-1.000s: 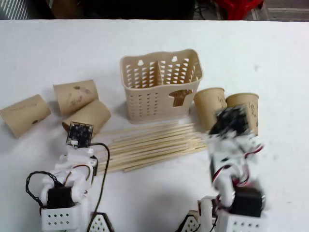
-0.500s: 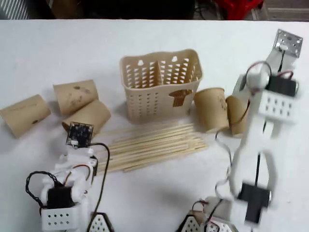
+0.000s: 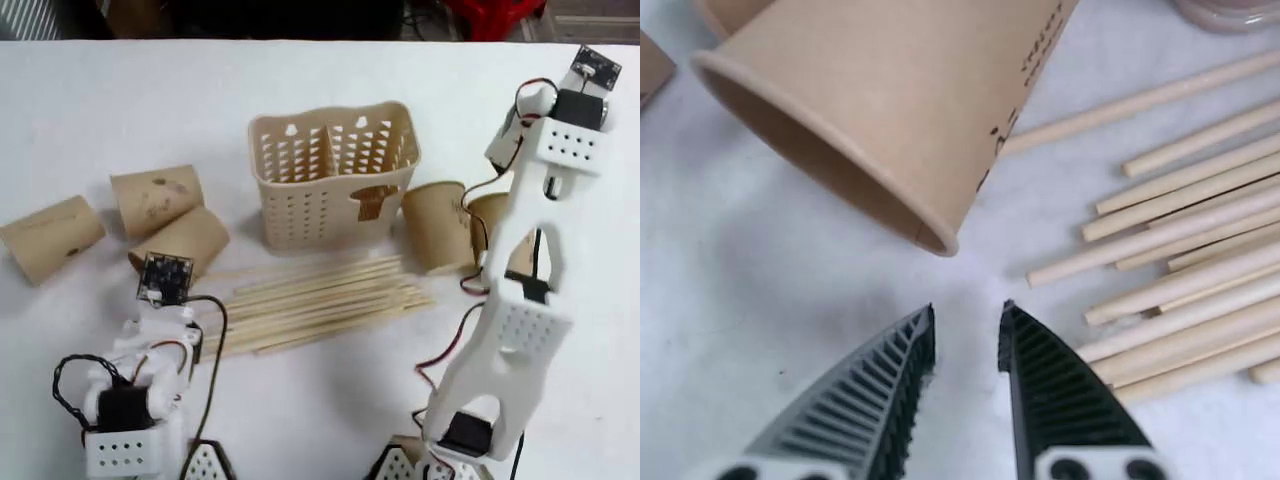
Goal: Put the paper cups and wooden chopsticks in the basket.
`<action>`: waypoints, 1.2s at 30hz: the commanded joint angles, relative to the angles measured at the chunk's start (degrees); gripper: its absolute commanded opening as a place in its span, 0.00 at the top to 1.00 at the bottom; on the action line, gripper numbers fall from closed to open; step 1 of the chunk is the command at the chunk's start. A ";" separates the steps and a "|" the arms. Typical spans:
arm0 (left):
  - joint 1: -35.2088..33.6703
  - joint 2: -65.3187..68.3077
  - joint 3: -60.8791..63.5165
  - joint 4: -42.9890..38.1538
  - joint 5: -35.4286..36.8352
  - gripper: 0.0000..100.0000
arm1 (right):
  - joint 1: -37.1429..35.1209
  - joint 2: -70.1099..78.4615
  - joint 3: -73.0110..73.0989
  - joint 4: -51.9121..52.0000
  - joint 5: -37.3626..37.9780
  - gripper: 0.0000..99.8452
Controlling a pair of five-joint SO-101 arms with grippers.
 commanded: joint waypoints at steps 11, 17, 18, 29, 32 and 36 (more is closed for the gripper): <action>-0.31 -0.48 -0.09 0.35 -0.26 0.88 | 1.71 14.20 -11.16 1.19 -2.20 0.72; -0.31 -0.48 -0.09 0.35 -0.18 0.88 | 7.25 15.25 -10.99 1.36 -2.11 0.74; -0.31 -0.48 -0.09 0.35 -0.18 0.88 | 8.40 15.25 -10.99 1.36 -2.02 0.77; -0.31 -0.48 -0.09 0.35 -0.18 0.88 | 14.11 14.20 -12.04 1.36 18.81 0.99; -0.31 -0.48 -0.09 0.35 -0.18 0.88 | 15.43 11.56 -12.57 1.36 21.54 0.99; -0.31 -0.48 -0.09 0.35 -0.18 0.88 | 17.54 5.67 -12.75 1.36 21.45 0.99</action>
